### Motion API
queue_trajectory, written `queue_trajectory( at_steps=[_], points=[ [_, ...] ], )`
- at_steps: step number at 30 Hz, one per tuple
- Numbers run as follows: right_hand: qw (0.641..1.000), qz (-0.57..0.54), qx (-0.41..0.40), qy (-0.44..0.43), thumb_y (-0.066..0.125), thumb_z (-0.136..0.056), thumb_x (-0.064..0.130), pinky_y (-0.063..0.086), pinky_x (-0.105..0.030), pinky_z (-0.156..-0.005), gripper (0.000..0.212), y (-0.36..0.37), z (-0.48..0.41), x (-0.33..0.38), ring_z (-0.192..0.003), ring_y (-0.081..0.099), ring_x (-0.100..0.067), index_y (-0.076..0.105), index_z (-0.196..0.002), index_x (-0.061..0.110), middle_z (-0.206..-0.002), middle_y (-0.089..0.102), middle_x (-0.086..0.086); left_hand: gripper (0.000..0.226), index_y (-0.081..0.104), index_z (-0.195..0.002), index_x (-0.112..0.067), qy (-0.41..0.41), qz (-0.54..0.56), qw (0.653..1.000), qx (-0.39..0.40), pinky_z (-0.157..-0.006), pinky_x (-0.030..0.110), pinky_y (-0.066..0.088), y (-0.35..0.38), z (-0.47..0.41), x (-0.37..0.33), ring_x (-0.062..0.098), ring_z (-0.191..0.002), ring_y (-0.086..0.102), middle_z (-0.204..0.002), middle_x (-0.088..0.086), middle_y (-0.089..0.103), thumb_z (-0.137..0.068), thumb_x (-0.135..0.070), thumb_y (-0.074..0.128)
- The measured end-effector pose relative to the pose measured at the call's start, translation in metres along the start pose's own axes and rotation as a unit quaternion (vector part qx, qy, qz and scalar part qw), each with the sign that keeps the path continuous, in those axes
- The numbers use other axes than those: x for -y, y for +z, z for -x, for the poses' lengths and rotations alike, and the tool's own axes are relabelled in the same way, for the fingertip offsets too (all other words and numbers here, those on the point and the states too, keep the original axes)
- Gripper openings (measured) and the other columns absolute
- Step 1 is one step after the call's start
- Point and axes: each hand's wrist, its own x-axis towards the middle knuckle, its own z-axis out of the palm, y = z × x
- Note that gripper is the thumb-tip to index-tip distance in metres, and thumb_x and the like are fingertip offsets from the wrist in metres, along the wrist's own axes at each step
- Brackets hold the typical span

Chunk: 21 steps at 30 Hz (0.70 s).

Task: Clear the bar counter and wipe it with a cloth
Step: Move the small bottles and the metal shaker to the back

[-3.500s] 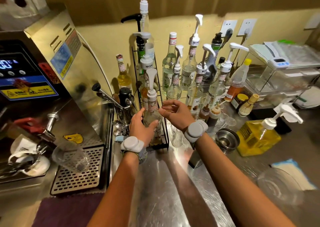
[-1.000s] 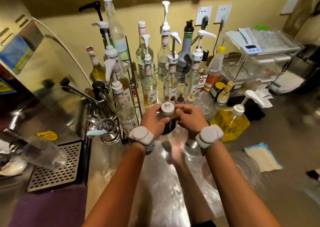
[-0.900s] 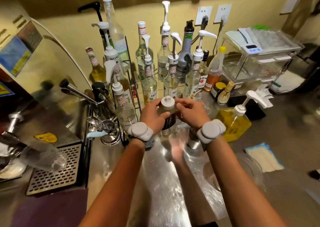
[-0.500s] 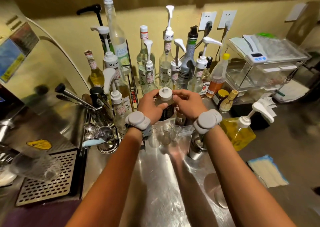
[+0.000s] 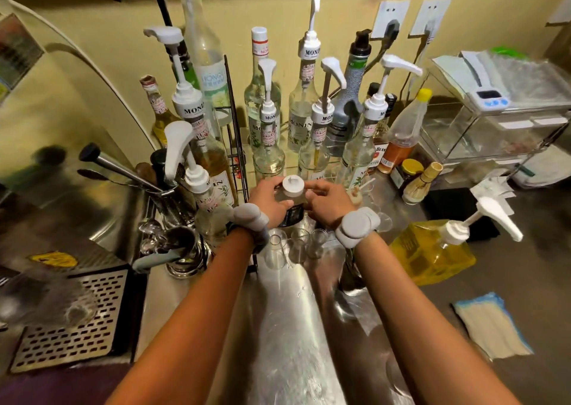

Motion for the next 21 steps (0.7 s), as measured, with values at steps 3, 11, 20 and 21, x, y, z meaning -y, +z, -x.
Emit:
queue_trajectory(
  at_steps=[3,11,20,21],
  points=[
    [1.000,0.008,0.001,0.020,0.056,-0.095,0.012,0.057,-0.049,-0.095,0.028,0.003,-0.007,-0.009,-0.106,0.070,-0.028,0.071,-0.116,0.022,-0.105,0.073,-0.004,0.051,0.062,-0.125,-0.021,-0.009,0.000,1.000,0.013,-0.093,0.026,0.045,0.010,-0.004,0.008,0.016,-0.108,0.062,-0.119,-0.002,0.067,-0.077,-0.013,0.077],
    [0.999,0.029,0.007,0.037,0.059,-0.093,0.018,0.059,-0.047,-0.091,0.026,0.004,-0.013,-0.023,-0.101,0.071,-0.024,0.073,-0.113,0.026,-0.110,0.075,-0.004,0.052,0.064,-0.122,-0.023,-0.029,-0.011,0.999,0.018,-0.086,0.024,0.046,0.025,-0.008,0.021,0.014,-0.102,0.063,-0.113,-0.004,0.069,-0.073,-0.015,0.079],
    [0.998,0.031,0.017,0.043,0.060,-0.095,0.020,0.056,-0.046,-0.097,0.028,0.009,-0.016,-0.031,-0.109,0.068,-0.025,0.072,-0.120,0.023,-0.118,0.073,-0.006,0.053,0.061,-0.125,-0.021,-0.044,-0.023,0.999,0.014,-0.092,0.030,0.049,0.030,-0.005,0.029,0.020,-0.108,0.062,-0.120,0.000,0.067,-0.074,-0.018,0.077],
    [0.999,0.030,0.017,0.042,0.060,-0.095,0.020,0.056,-0.045,-0.097,0.028,0.009,-0.017,-0.031,-0.109,0.068,-0.025,0.072,-0.120,0.023,-0.118,0.073,-0.006,0.053,0.061,-0.125,-0.021,-0.046,-0.024,0.999,0.013,-0.092,0.031,0.049,0.030,-0.005,0.029,0.020,-0.108,0.061,-0.120,0.000,0.066,-0.074,-0.018,0.076]
  ],
)
